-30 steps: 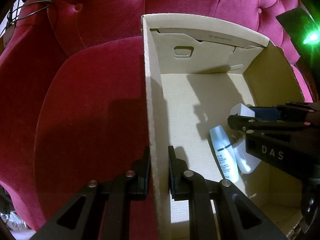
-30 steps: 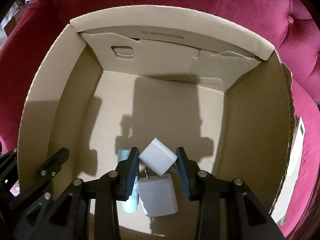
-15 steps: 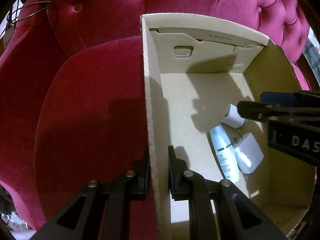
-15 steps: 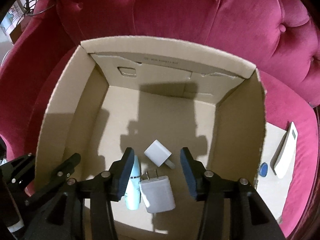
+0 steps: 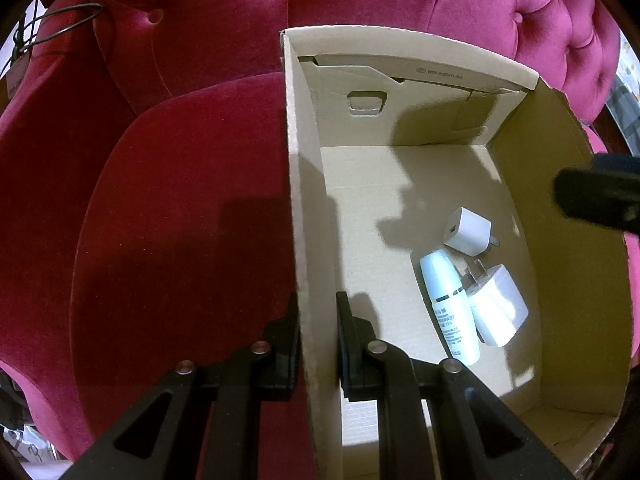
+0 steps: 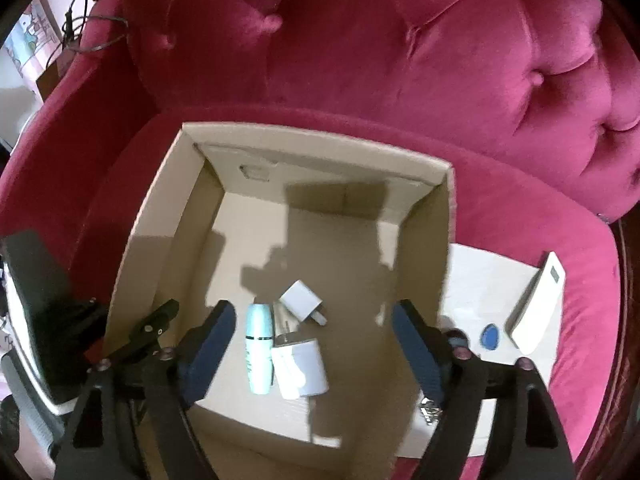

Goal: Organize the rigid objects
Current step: 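Move the right tool back out of the box to the paper, then grasp the black round cylinder with the right tool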

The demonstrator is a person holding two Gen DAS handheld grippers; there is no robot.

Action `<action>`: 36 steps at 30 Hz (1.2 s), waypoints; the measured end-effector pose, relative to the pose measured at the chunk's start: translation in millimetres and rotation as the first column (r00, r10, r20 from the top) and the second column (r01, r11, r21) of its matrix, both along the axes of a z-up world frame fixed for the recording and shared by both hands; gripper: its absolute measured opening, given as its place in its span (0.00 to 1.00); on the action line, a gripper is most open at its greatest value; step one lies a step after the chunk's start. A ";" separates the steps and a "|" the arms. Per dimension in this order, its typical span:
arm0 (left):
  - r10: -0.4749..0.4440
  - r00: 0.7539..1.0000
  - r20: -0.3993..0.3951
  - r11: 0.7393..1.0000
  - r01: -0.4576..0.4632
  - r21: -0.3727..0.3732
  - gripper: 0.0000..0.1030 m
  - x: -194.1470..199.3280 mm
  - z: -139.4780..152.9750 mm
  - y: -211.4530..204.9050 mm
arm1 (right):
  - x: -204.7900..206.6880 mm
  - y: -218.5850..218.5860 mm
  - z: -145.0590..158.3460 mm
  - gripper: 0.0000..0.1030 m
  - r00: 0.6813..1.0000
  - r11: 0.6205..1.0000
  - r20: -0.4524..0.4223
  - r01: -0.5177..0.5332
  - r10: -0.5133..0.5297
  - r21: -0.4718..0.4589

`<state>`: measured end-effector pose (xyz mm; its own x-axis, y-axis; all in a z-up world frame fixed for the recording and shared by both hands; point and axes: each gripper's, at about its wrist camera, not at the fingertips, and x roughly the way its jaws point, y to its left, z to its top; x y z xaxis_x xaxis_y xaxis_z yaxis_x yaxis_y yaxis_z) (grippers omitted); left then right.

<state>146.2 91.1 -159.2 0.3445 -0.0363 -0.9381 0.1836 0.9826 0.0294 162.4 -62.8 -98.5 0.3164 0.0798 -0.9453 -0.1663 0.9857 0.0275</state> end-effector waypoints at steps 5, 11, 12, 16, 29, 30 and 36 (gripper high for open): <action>-0.002 1.000 0.002 1.000 0.002 0.004 0.16 -0.4 -0.5 -0.9 | 0.4 -13.9 16.5 0.94 0.999 1.000 0.033 0.011 -0.011 -0.002; 0.001 1.000 0.002 1.000 -0.001 0.003 0.16 -1.4 -0.5 -1.9 | 0.8 -36.6 33.0 0.96 0.997 0.999 0.070 0.028 -0.026 -0.025; 0.001 1.000 0.002 1.000 -0.001 0.003 0.16 -1.2 -0.2 -1.6 | 1.0 -41.4 34.7 0.96 0.997 0.999 0.073 0.033 -0.031 -0.027; 0.002 1.000 0.001 1.000 -0.002 0.002 0.16 -1.3 0.0 -0.9 | -1.2 -57.4 39.6 0.96 0.995 0.998 0.091 0.043 -0.039 -0.044; 0.002 1.000 -0.002 1.000 -0.002 0.003 0.16 0.2 0.6 -0.3 | -10.5 -111.5 21.9 0.96 0.991 0.992 0.106 0.092 -0.082 -0.088; 0.003 1.000 -0.002 1.000 -0.003 0.002 0.16 0.3 0.4 -0.1 | -11.7 -115.2 18.2 0.96 0.991 0.991 0.104 0.093 -0.083 -0.092; 0.002 1.000 -0.002 1.000 -0.002 0.004 0.16 0.7 -0.1 -0.9 | -16.5 -130.8 -3.6 0.95 0.993 0.992 0.084 0.091 -0.084 -0.088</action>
<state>146.9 90.1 -159.3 0.3424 -0.0318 -0.9390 0.1816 0.9828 0.0329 145.9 -193.6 -102.1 0.3932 -0.0368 -0.9187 -0.0775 0.9943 -0.0730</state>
